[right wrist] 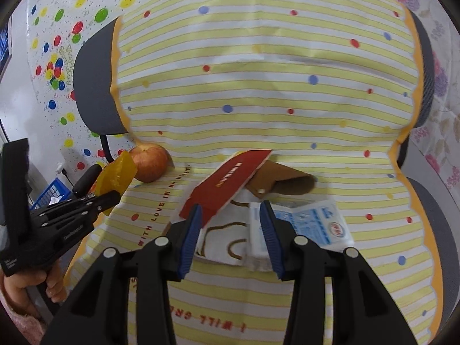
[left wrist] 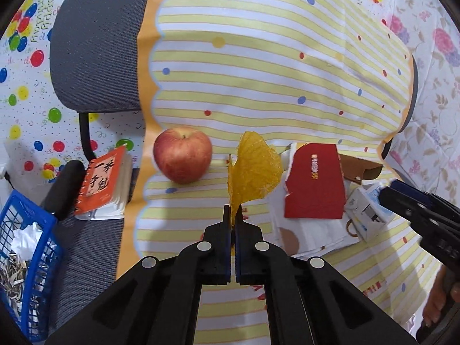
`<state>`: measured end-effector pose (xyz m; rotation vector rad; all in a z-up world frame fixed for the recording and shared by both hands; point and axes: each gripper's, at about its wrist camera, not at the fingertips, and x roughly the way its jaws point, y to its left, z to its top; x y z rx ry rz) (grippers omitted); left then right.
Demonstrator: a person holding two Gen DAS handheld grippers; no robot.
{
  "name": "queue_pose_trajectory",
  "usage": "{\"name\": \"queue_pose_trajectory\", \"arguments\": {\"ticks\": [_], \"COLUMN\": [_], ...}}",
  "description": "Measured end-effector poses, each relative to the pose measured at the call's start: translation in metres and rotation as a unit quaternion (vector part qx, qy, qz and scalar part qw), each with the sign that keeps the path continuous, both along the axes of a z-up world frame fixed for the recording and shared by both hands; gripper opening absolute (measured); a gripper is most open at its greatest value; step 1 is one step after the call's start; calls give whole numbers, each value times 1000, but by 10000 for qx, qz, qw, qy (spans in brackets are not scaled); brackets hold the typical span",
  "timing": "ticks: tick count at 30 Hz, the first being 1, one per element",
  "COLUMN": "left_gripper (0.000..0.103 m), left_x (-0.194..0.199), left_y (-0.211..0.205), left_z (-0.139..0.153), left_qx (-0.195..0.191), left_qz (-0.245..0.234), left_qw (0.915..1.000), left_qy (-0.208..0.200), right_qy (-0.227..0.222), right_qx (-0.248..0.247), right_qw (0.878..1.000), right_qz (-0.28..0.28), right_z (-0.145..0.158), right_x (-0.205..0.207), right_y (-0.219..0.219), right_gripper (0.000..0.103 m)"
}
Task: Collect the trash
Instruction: 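Grasp the red box with the right tool while the left tool holds the wrapper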
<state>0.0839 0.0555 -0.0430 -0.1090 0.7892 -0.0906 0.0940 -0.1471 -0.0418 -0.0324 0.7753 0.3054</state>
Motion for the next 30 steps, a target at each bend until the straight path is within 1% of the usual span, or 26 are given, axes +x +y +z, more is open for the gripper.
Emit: {"name": "queue_pose_trajectory", "arguments": {"ticks": [4, 11, 16, 18, 19, 20, 21, 23, 25, 26, 29, 30], "left_gripper": [2, 2, 2, 2, 2, 2, 2, 2, 2, 2, 2, 2], "left_x": [4, 7, 8, 8, 7, 5, 3, -1, -8, -10, -21, -23], "left_y": [4, 7, 7, 6, 6, 6, 6, 5, 6, 7, 6, 4], "left_z": [-8, -16, -18, -18, -18, -16, -15, -8, 3, 7, 24, 27], "left_qx": [-7, -38, -32, -47, -49, -42, -31, 1, 23, 25, 35, 23], "left_qz": [-9, -45, -55, -50, -45, -47, -46, -42, -22, -11, -3, -18], "left_qw": [10000, 9999, 9998, 9998, 9998, 9999, 9999, 10000, 10000, 10000, 9997, 9996], "left_qy": [77, 144, 166, 173, 168, 157, 145, 86, -45, -90, -252, -273], "right_qy": [233, 607, 660, 732, 771, 751, 720, 638, 415, 263, -324, -442], "right_qx": [90, 276, 473, 531, 617, 686, 775, 865, 965, 967, 698, 629], "right_qw": [9997, 9974, 9954, 9945, 9936, 9932, 9929, 9930, 9939, 9947, 9970, 9970], "right_qz": [-61, -276, -517, -532, -540, -563, -546, -486, -326, -236, -64, -43], "right_z": [-15, -36, -40, -41, -42, -40, -38, -32, -15, -4, 33, 41], "right_x": [18, 33, 42, 47, 48, 48, 48, 46, 40, 35, 16, 10], "right_y": [9, 18, 15, 14, 13, 12, 11, 11, 12, 12, 16, 15], "right_gripper": [28, 28, 28, 21, 20, 15, 14, 7, 3, 3, 3, 3]}}
